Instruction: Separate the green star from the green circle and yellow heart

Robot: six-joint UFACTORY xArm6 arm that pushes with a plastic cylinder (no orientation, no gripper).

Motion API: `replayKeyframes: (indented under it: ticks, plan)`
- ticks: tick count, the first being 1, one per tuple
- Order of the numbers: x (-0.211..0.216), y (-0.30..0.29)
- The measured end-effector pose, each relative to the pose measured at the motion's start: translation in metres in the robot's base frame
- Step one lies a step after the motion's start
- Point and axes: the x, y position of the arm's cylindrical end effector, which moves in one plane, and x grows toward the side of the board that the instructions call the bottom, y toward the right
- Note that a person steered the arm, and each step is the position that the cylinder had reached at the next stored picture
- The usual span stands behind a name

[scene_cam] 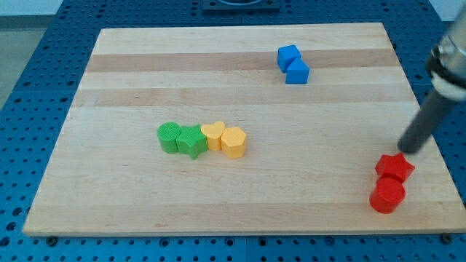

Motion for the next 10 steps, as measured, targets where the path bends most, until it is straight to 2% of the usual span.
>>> replayKeyframes:
  ticks: [1,3,4,5,6,7,9,10]
  plan:
    - [-0.057,-0.042]
    - [-0.002,-0.187]
    - [-0.006,-0.214]
    - [-0.030,-0.236]
    - [-0.025,-0.273]
    - [0.037,-0.339]
    - [0.043,-0.360]
    - [0.043,-0.344]
